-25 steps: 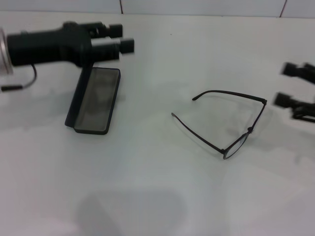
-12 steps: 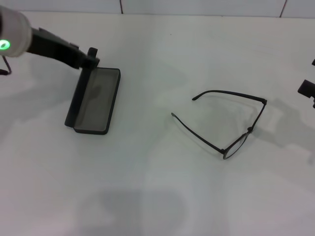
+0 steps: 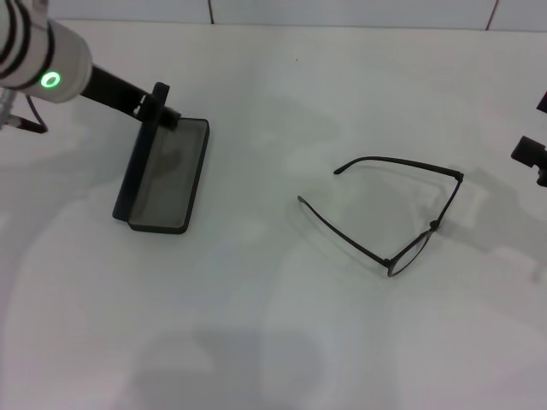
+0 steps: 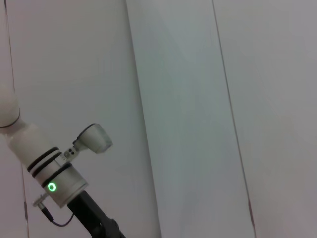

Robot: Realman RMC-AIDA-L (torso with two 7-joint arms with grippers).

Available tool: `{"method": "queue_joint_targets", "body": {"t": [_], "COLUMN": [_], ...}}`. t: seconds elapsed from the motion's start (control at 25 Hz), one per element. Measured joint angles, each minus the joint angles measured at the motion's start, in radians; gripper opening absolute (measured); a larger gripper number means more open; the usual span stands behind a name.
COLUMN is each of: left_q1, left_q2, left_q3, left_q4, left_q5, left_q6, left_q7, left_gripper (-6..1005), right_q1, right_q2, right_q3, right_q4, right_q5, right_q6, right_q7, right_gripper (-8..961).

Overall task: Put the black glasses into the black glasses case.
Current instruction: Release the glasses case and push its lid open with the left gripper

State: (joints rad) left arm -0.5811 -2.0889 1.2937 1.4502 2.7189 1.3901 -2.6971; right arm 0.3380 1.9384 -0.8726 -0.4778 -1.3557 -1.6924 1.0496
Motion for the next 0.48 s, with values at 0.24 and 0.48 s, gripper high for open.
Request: {"method": "queue_joint_targets", "body": {"t": [0.24,0.48], "left_q1": [-0.047,-0.072], "left_q2": [0.001,-0.001], "left_q3": [0.0,-0.001], "left_q4": [-0.129,-0.197], "left_q5": [0.054,0.089], "left_q6": [-0.034,-0.046], "left_q7": [-0.011,-0.016], "left_gripper": [593,588], "right_q1": [-0.008,-0.008], "right_q2": [0.001,0.001], "right_q3": [0.002,0.003], "right_q4": [0.006,0.01], "right_q5": [0.0,0.0], "right_q6": [0.001,0.002], "right_q7": [-0.012,-0.021], "right_gripper": [869,870]}}
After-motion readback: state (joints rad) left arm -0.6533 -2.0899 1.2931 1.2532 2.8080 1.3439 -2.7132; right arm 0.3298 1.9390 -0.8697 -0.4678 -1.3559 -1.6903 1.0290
